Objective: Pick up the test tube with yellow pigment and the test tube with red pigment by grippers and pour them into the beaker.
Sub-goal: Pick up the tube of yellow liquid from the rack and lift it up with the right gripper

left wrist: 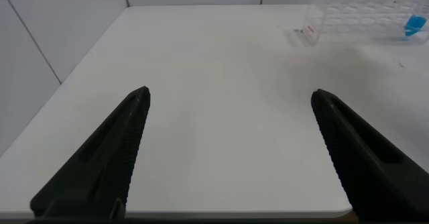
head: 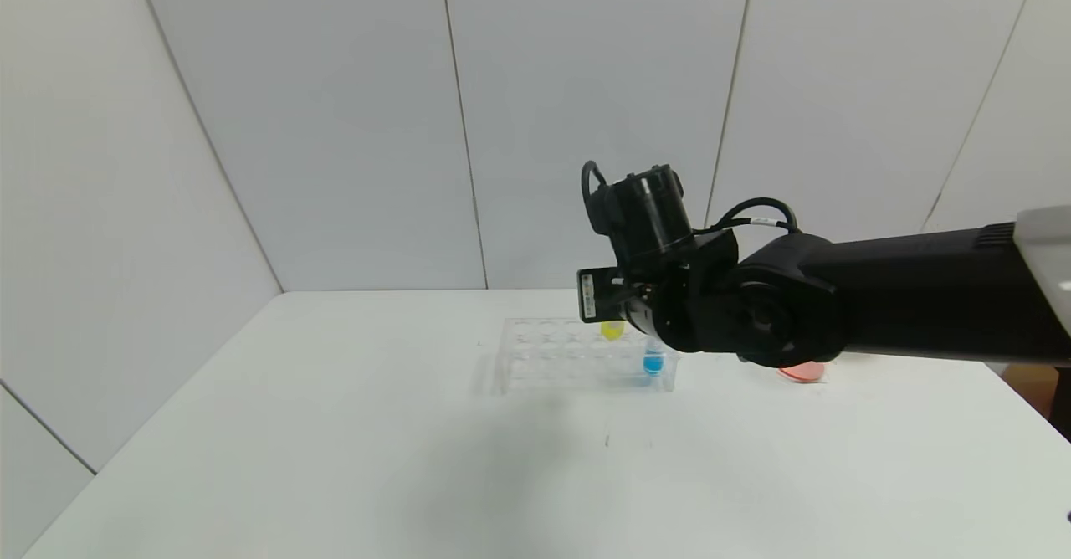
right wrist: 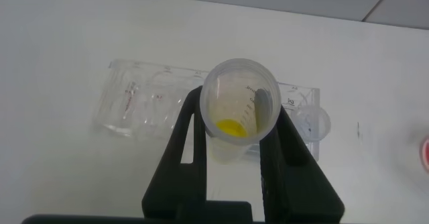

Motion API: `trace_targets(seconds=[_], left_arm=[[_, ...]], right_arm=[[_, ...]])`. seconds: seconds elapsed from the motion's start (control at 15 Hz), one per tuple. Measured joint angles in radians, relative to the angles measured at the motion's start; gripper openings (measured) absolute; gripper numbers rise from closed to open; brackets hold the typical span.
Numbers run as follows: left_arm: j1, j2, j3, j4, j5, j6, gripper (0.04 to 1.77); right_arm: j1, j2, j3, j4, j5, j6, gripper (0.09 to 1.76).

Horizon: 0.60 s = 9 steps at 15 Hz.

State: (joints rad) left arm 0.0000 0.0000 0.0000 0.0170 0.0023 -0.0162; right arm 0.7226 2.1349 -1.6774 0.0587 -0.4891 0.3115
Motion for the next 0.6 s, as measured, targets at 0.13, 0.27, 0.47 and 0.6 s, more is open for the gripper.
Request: trace_targets(seconds=[0.13, 0.27, 0.47, 0.6], left_arm=[[0.000, 0.000, 0.000, 0.000, 0.000, 0.000, 1.72], [0.000, 0.000, 0.000, 0.000, 0.000, 0.000, 1.72], [0.000, 0.000, 0.000, 0.000, 0.000, 0.000, 1.72], [0.000, 0.000, 0.000, 0.000, 0.000, 0.000, 1.72]], right_arm=[[0.002, -0.016, 0.011, -0.010, -0.002, 0.000, 0.51], [0.006, -0.038, 0.036, -0.024, -0.003, 0.002, 0.51], [0.010, -0.086, 0.087, -0.025, 0.017, -0.016, 0.51], [0.002, -0.123, 0.127, -0.026, 0.022, -0.027, 0.51]])
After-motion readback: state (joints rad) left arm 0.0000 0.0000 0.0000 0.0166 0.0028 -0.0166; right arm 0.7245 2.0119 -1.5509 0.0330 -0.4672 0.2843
